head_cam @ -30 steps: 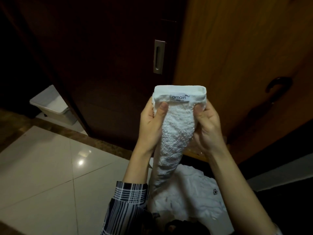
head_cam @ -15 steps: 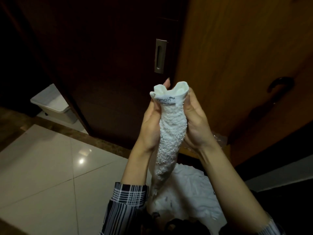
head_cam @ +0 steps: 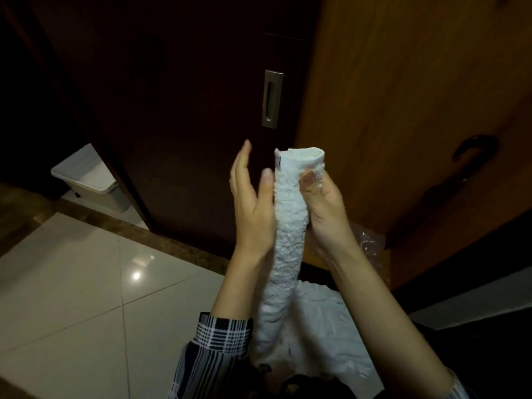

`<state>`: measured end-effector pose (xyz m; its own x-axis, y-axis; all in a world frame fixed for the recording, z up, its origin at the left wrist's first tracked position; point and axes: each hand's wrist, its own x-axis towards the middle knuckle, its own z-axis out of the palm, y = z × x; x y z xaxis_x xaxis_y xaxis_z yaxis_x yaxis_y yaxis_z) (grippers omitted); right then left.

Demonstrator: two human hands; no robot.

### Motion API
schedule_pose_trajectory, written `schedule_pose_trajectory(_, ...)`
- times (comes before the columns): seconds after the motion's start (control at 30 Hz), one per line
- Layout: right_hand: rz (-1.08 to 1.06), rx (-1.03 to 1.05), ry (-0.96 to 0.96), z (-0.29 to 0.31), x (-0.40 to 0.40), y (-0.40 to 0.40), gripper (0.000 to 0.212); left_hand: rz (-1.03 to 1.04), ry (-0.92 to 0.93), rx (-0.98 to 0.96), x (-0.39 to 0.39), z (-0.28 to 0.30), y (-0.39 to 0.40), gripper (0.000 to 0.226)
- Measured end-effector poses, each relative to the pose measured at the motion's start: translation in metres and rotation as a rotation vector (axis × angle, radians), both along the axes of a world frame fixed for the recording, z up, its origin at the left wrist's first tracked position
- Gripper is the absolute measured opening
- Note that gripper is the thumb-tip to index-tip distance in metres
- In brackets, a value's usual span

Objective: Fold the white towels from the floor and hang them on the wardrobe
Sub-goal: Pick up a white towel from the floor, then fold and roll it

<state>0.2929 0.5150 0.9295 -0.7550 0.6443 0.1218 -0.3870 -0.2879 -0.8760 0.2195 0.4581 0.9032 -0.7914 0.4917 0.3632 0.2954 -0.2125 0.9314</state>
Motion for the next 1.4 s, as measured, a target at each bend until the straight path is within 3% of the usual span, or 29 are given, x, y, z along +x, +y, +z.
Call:
schedule_pose_trajectory(0.07, -0.05, -0.044, 0.028, 0.009, -0.002, 0.002, 0.059, 0.004, 0.024, 0.069, 0.003, -0.01, -0.001, 0.04)
schedule_pose_trajectory(0.2, -0.083, -0.112, 0.09, 0.029, -0.008, 0.007, 0.059, -0.019, 0.18, -0.013, 0.014, -0.04, 0.001, 0.069)
schedule_pose_trajectory(0.3, -0.037, -0.157, 0.123, 0.04, -0.012, 0.008, 0.068, -0.047, 0.137, -0.09, 0.019, -0.048, 0.003, 0.081)
schedule_pose_trajectory(0.43, 0.048, -0.188, 0.157, 0.046, -0.013, 0.007, 0.063, -0.036, 0.031, -0.123, 0.008, -0.046, 0.001, 0.077)
schedule_pose_trajectory(0.63, 0.237, -0.237, 0.203, 0.055, -0.016, 0.01, 0.067, -0.135, -0.045, -0.021, 0.003, -0.043, -0.002, 0.074)
schedule_pose_trajectory(0.77, 0.301, -0.286, 0.244, 0.067, -0.018, 0.016, 0.041, -0.274, -0.082, -0.066, 0.004, -0.04, -0.005, 0.061)
schedule_pose_trajectory(0.97, -0.002, -0.414, -0.041, 0.085, -0.018, 0.03, 0.031, -0.451, -0.172, -0.157, 0.008, -0.027, -0.006, 0.033)
schedule_pose_trajectory(1.07, -0.147, -0.511, -0.177, 0.08, -0.018, 0.049, 0.031, -0.489, -0.241, -0.225, 0.014, -0.017, -0.006, 0.037)
schedule_pose_trajectory(1.17, -0.068, -0.469, -0.216, 0.059, -0.013, 0.069, 0.034, -0.488, -0.308, -0.27, 0.02, -0.012, -0.004, 0.036)
schedule_pose_trajectory(1.3, 0.229, -0.366, -0.19, 0.006, -0.001, 0.077, 0.062, -0.457, -0.38, -0.249, 0.022, -0.005, -0.006, 0.035)
schedule_pose_trajectory(1.4, 0.075, -0.246, -0.307, -0.042, 0.009, 0.054, 0.069, -0.373, -0.398, -0.204, 0.02, 0.004, -0.006, 0.03)
